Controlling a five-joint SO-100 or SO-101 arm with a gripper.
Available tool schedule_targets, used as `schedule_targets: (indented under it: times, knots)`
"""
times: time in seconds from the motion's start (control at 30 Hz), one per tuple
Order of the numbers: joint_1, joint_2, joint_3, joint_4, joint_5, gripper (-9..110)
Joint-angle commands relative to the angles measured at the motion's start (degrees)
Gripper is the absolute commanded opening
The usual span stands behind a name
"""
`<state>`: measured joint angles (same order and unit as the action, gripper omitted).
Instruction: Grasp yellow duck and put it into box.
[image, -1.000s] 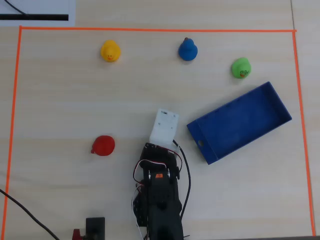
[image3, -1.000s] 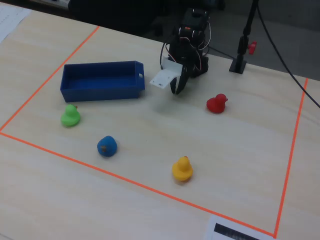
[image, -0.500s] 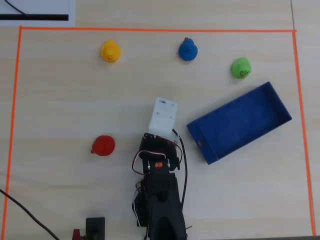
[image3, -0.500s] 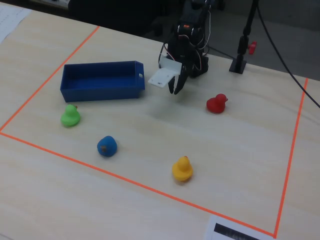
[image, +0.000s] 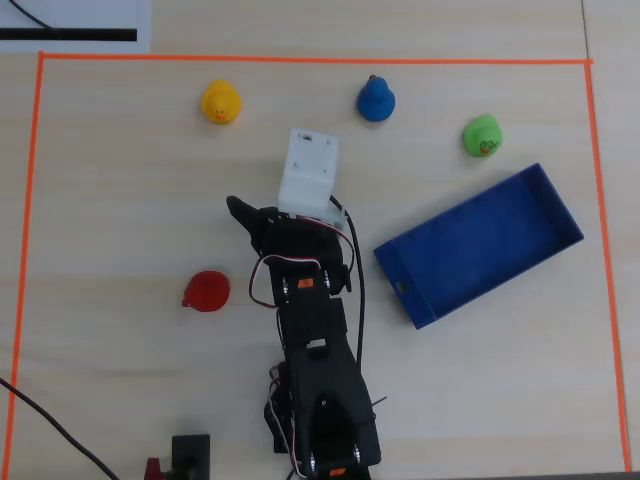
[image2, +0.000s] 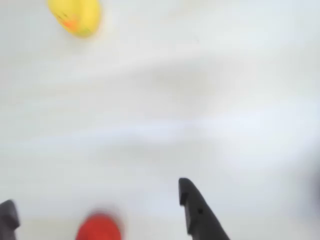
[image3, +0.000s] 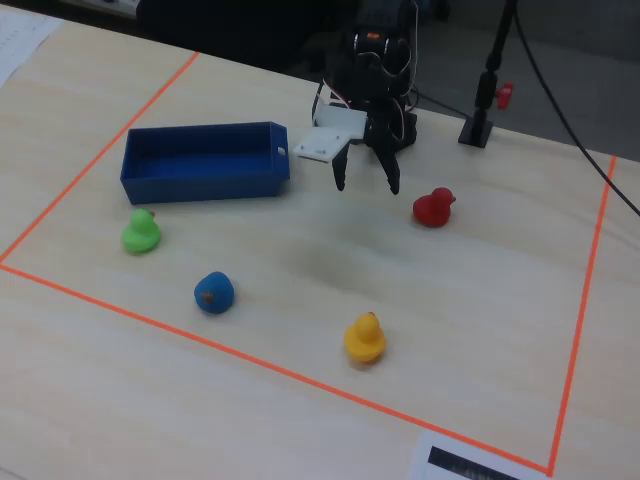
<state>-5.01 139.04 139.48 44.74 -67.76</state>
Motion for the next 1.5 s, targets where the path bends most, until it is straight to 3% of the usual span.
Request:
schedule_targets:
  times: [0.0,0.2,0.27,0.5,0.87,1.47]
  knots:
    - [-1.1,-2.9,0.6,-15.5,-2.4,42]
    - [-2.0,-8.4,3.4,-37.4,-11.2,43]
    - [-1.6,-11.5,6.1,-50.0,-14.6,44]
    - [-3.3,-25.8,10.5,-76.1,-18.5,44]
    - [-7.4,-40.3,2.9,-82.0,-16.8,44]
    - [-5.1,-64.2,-24.2,-72.4,-13.4,43]
